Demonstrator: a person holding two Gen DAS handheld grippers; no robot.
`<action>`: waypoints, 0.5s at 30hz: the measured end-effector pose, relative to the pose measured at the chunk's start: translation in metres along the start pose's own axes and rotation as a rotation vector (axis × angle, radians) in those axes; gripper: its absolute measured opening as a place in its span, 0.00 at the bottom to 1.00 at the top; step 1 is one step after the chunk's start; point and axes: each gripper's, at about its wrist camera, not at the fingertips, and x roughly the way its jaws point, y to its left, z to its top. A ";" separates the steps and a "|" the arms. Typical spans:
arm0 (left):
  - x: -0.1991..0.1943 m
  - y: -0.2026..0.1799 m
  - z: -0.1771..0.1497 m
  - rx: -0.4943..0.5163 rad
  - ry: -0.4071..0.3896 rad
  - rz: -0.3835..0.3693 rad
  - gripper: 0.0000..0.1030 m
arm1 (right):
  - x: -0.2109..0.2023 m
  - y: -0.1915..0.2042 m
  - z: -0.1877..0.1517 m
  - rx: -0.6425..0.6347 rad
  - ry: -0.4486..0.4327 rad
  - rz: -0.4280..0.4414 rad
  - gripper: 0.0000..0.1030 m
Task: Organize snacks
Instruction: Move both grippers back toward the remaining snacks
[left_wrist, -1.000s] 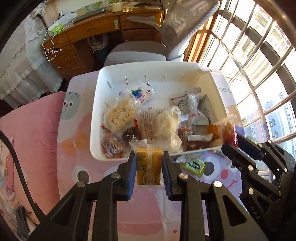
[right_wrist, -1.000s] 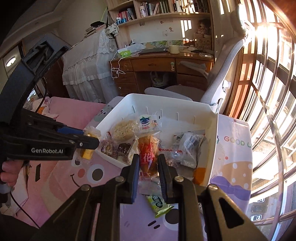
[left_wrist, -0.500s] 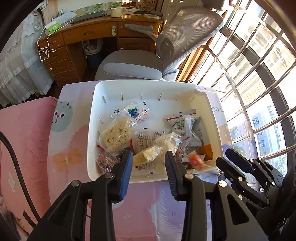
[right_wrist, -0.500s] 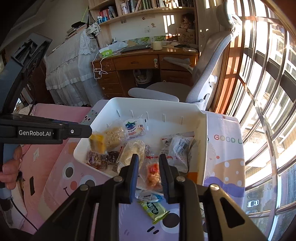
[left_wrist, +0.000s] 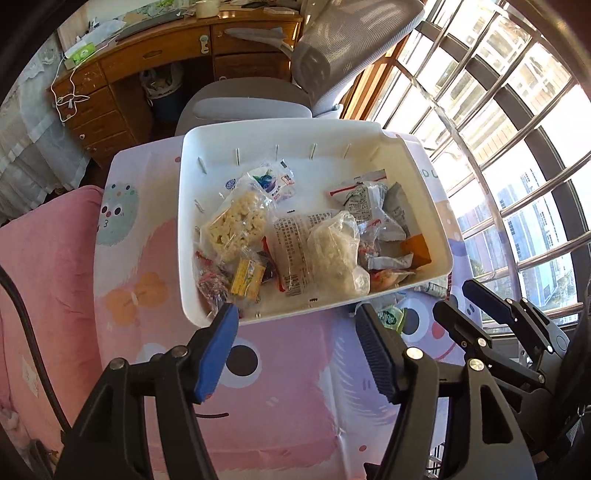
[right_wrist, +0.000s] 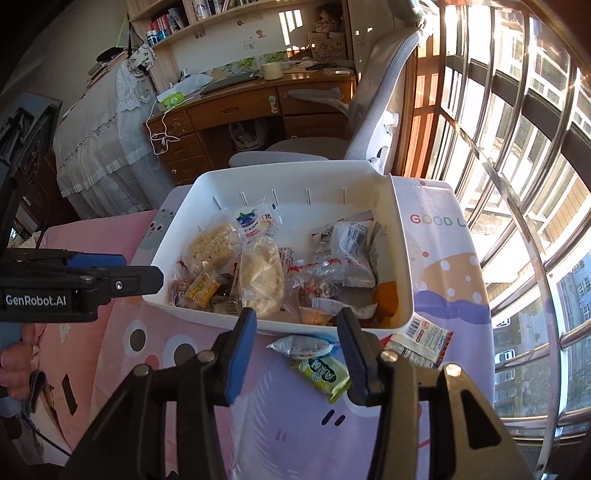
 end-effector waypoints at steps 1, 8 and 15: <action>0.001 0.002 -0.005 0.003 0.011 -0.008 0.63 | 0.000 0.001 -0.005 0.013 0.010 -0.007 0.46; 0.008 0.020 -0.048 0.012 0.080 -0.045 0.70 | 0.006 0.007 -0.047 0.050 0.109 -0.046 0.50; 0.014 0.028 -0.078 -0.007 0.108 -0.063 0.71 | 0.005 0.003 -0.087 0.092 0.178 -0.078 0.52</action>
